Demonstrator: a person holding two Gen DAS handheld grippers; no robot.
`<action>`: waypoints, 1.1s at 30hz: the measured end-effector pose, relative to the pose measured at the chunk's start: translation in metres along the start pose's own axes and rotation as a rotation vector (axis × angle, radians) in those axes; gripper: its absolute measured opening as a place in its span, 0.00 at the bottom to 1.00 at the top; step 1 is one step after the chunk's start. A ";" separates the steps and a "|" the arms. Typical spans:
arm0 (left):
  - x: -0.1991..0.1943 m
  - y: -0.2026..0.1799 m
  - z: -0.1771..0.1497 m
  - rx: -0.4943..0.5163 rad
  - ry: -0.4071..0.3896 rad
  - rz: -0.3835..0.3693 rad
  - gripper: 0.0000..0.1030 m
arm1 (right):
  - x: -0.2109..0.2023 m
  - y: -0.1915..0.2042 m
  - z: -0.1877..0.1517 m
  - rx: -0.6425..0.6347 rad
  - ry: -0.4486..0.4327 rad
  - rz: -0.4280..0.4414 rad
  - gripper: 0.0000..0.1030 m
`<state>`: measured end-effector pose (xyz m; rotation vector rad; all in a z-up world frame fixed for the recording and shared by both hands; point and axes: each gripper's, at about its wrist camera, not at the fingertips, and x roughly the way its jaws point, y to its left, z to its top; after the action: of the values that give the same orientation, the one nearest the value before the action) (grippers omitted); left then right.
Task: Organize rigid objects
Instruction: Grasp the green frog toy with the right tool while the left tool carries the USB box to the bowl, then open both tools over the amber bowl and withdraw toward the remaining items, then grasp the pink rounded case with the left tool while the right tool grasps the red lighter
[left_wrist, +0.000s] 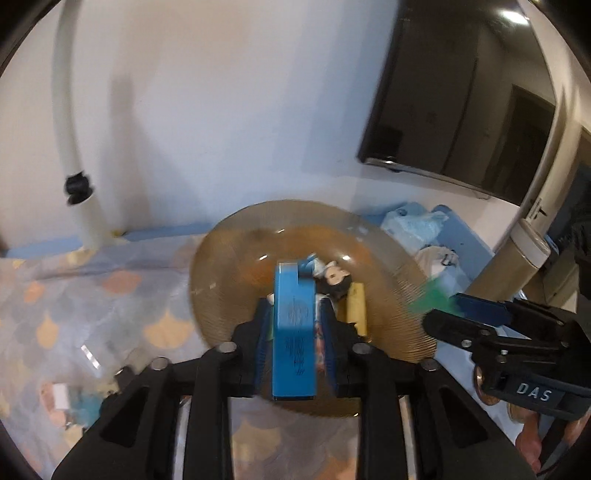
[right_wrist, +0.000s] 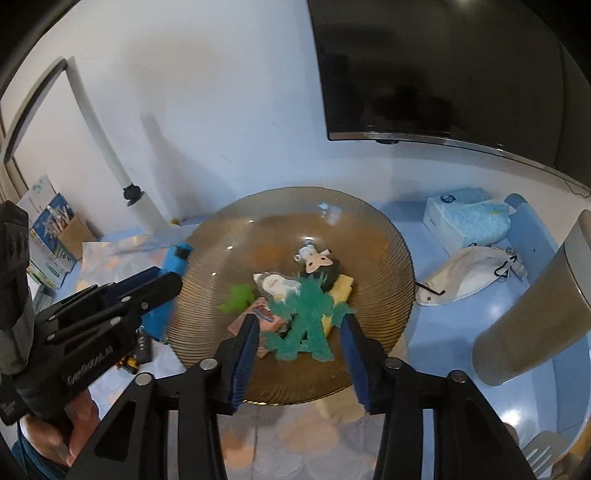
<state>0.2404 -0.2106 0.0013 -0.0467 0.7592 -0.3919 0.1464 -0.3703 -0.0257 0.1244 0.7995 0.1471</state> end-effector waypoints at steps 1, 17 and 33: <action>-0.003 -0.001 0.000 0.009 -0.008 0.009 0.61 | -0.003 -0.002 0.001 0.004 -0.019 -0.005 0.54; -0.158 0.133 -0.055 -0.203 -0.215 0.211 0.65 | -0.043 0.089 -0.030 -0.092 -0.106 0.184 0.60; -0.115 0.238 -0.174 -0.375 -0.047 0.470 0.65 | 0.073 0.145 -0.130 -0.158 0.037 0.201 0.60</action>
<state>0.1255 0.0686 -0.0923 -0.2236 0.7624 0.2007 0.0905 -0.2080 -0.1425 0.0527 0.8083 0.4031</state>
